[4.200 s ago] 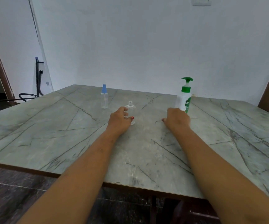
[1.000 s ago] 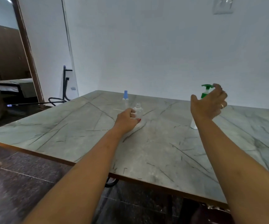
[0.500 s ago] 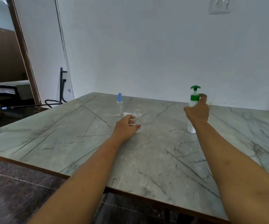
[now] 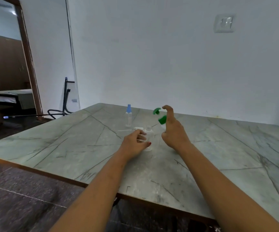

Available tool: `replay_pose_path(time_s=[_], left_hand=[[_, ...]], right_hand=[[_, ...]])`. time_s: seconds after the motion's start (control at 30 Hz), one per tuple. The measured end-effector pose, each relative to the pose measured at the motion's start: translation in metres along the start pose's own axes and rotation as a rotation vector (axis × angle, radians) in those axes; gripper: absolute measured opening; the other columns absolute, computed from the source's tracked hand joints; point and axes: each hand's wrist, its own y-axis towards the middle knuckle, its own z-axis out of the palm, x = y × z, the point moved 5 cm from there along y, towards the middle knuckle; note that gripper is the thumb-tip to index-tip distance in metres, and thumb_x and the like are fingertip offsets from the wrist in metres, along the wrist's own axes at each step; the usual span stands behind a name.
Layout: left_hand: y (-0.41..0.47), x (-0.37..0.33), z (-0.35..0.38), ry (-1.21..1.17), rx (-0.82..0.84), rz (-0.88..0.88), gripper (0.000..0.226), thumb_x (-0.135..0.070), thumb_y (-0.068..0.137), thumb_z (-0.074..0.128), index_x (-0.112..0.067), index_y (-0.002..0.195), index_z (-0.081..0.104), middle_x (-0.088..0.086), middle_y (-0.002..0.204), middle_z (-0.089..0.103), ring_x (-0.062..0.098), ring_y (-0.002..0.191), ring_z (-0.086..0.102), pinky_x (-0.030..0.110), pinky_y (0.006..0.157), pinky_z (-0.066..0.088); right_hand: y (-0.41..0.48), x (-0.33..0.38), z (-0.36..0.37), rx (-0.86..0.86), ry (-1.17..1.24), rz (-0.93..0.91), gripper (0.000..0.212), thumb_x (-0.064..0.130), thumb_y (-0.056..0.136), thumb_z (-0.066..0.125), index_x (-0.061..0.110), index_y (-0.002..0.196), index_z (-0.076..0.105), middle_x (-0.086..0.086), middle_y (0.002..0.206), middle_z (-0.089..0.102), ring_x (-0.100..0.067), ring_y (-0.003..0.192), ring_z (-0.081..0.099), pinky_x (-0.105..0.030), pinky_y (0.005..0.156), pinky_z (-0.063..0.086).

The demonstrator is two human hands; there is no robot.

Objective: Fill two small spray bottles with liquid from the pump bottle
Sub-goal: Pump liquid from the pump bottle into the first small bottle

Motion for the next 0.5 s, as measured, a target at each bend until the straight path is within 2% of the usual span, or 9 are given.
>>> replay_pose_path(time_s=[0.03, 0.1, 0.23, 0.3, 0.37, 0.5], left_hand=[[-0.002, -0.001, -0.001, -0.006, 0.003, 0.011, 0.036, -0.026, 0.08, 0.073, -0.016, 0.11, 0.056, 0.0, 0.103, 0.063, 0.012, 0.089, 0.06, 0.017, 0.077, 0.046], [-0.005, -0.002, -0.001, -0.009, 0.013, 0.03, 0.038, -0.028, 0.08, 0.073, -0.016, 0.111, 0.056, -0.002, 0.101, 0.061, 0.011, 0.088, 0.059, 0.015, 0.075, 0.045], [-0.008, -0.004, 0.0, 0.003, 0.029, 0.056, 0.039, -0.03, 0.081, 0.071, -0.017, 0.114, 0.054, -0.004, 0.102, 0.06, 0.012, 0.09, 0.059, 0.018, 0.078, 0.046], [-0.008, -0.003, 0.001, 0.016, 0.028, 0.072, 0.04, -0.031, 0.081, 0.071, -0.017, 0.114, 0.054, -0.003, 0.103, 0.061, 0.012, 0.09, 0.06, 0.017, 0.078, 0.046], [-0.007, -0.002, 0.001, 0.015, 0.029, 0.082, 0.039, -0.03, 0.08, 0.071, -0.017, 0.113, 0.055, -0.004, 0.102, 0.062, 0.011, 0.088, 0.06, 0.013, 0.074, 0.045], [-0.006, -0.002, 0.0, 0.014, 0.027, 0.088, 0.034, -0.029, 0.08, 0.072, -0.019, 0.108, 0.056, -0.004, 0.101, 0.063, 0.009, 0.086, 0.061, 0.009, 0.07, 0.044]], right_hand=[[-0.003, 0.006, 0.001, -0.001, -0.003, -0.018, 0.1, -0.013, 0.073, 0.049, 0.046, 0.14, 0.004, -0.003, 0.084, 0.049, -0.014, 0.059, 0.047, -0.031, 0.055, 0.046], [-0.008, 0.017, 0.001, -0.042, -0.019, -0.051, 0.11, -0.013, 0.074, 0.051, 0.056, 0.141, -0.004, -0.003, 0.095, 0.05, -0.017, 0.068, 0.052, -0.033, 0.061, 0.052], [-0.007, 0.019, -0.003, -0.177, -0.042, 0.034, 0.098, -0.007, 0.077, 0.052, 0.05, 0.144, 0.009, -0.006, 0.111, 0.043, -0.023, 0.089, 0.048, -0.026, 0.07, 0.036], [-0.007, 0.015, -0.007, -0.209, -0.049, 0.067, 0.091, -0.004, 0.078, 0.055, 0.047, 0.142, 0.016, -0.007, 0.112, 0.042, -0.025, 0.094, 0.046, -0.02, 0.066, 0.03], [-0.007, 0.007, -0.014, -0.248, 0.063, 0.091, 0.087, -0.005, 0.077, 0.055, 0.043, 0.141, 0.022, -0.009, 0.111, 0.042, -0.023, 0.093, 0.045, -0.015, 0.063, 0.028], [-0.012, -0.016, -0.036, -0.383, 0.427, 0.163, 0.088, -0.014, 0.07, 0.053, 0.038, 0.136, 0.026, -0.01, 0.113, 0.046, -0.015, 0.083, 0.048, -0.022, 0.066, 0.04]])
